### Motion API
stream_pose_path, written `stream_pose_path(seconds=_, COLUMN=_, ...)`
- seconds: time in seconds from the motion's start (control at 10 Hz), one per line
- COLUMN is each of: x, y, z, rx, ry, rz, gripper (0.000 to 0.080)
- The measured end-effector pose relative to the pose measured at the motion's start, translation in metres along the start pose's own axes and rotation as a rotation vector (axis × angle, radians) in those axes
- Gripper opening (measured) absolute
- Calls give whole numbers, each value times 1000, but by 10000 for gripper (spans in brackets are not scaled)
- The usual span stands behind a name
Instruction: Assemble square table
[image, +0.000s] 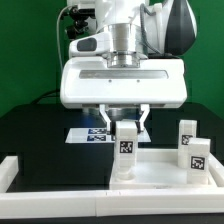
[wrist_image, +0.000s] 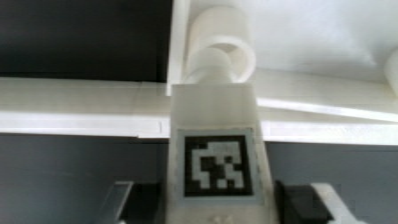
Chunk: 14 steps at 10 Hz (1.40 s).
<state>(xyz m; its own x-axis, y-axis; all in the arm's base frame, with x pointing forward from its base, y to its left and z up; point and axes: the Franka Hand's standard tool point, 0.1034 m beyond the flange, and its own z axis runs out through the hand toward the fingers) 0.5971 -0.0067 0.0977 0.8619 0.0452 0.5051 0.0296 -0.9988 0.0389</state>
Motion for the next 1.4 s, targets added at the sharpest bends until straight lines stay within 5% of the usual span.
stream_pose_path(seconds=0.7, x=-12, y=-8, z=13, rx=6, ry=-22, rz=-9, gripper=291)
stream_pose_path(seconds=1.0, x=-12, y=-8, z=14, rx=6, ry=-22, rz=-10, gripper=613)
stream_pose_path(seconds=1.4, x=-12, y=-8, z=14, rx=6, ry=-22, rz=-9, gripper=648)
